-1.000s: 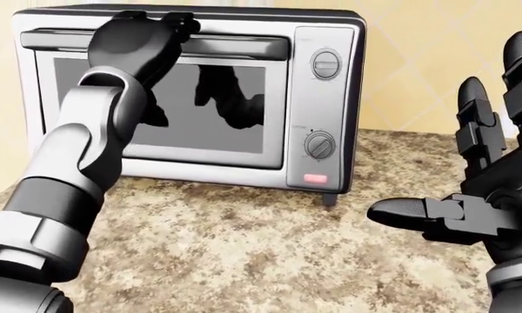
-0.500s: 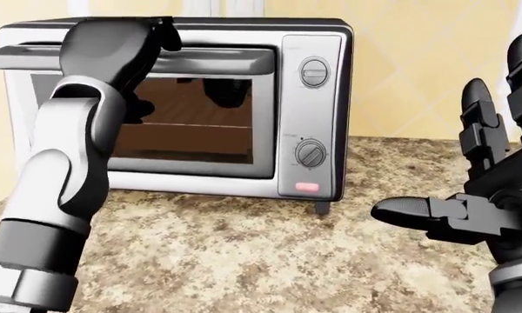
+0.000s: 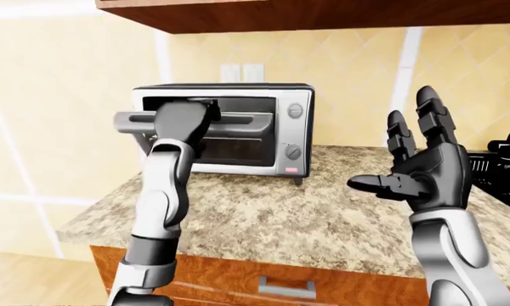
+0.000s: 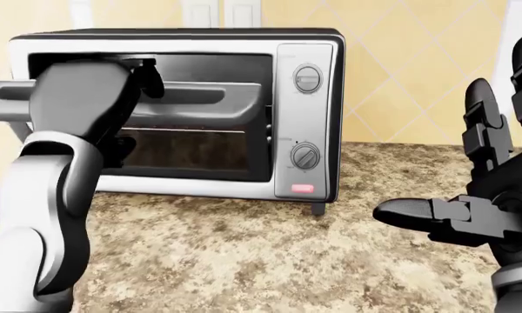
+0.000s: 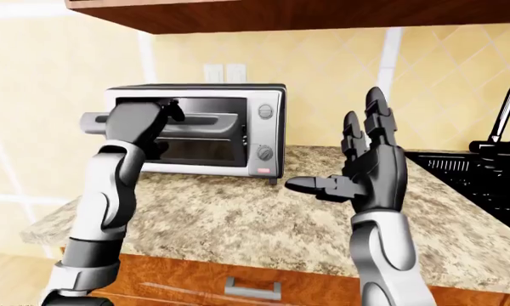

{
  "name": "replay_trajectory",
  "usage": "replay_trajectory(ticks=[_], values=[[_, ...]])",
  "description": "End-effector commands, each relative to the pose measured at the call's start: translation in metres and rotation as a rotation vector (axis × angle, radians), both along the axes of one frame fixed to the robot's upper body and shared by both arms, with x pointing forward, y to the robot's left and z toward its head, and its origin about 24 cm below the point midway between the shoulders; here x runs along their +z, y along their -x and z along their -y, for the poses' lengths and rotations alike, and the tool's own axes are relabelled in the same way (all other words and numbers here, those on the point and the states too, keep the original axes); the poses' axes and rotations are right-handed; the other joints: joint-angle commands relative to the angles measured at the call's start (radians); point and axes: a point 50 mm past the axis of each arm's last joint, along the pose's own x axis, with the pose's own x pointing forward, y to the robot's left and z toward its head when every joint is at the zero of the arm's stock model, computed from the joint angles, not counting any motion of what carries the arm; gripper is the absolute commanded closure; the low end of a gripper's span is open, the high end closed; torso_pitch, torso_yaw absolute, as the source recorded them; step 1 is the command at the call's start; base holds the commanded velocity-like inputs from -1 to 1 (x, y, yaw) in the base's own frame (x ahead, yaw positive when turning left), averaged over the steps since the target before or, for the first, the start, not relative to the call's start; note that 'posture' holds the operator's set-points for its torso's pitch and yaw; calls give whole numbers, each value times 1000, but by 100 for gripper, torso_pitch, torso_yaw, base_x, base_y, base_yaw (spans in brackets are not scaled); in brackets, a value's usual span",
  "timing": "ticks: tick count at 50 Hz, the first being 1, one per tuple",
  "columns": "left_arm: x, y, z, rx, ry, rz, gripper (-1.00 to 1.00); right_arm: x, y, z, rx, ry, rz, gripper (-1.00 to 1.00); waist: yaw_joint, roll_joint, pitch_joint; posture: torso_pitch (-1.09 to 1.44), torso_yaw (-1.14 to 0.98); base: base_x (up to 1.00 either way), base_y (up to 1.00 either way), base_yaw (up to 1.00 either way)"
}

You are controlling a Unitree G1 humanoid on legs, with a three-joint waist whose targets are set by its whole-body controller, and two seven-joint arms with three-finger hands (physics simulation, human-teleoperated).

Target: Open the toaster oven door.

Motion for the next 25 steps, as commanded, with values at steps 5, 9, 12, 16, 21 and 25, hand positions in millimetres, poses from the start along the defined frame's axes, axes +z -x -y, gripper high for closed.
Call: replay_trajectory(ticks=[5, 9, 12, 16, 21, 25], values=[[-31, 7, -13, 77, -55, -211, 6, 10, 1, -2, 8, 8, 60, -100, 4, -8, 29, -54, 0, 0, 0, 0], [-35, 15, -14, 88, -77, -231, 1, 8, 0, -2, 9, 8, 59, -100, 1, -7, 37, -54, 0, 0, 0, 0], [-40, 21, -14, 94, -97, -249, 0, 8, 0, -2, 7, 8, 59, -100, -1, -12, 45, -54, 0, 0, 0, 0], [-45, 30, -15, 97, -106, -261, -2, 6, 0, -1, 6, 7, 58, -100, 2, -18, 51, -54, 0, 0, 0, 0], [-51, 45, -16, 102, -101, -265, -16, 5, 0, -1, 6, 6, 58, -100, 6, -14, 56, -54, 0, 0, 0, 0], [-57, 57, -17, 99, -89, -272, -26, 5, 0, -1, 5, 6, 58, -100, 4, -13, 59, -54, 0, 0, 0, 0]])
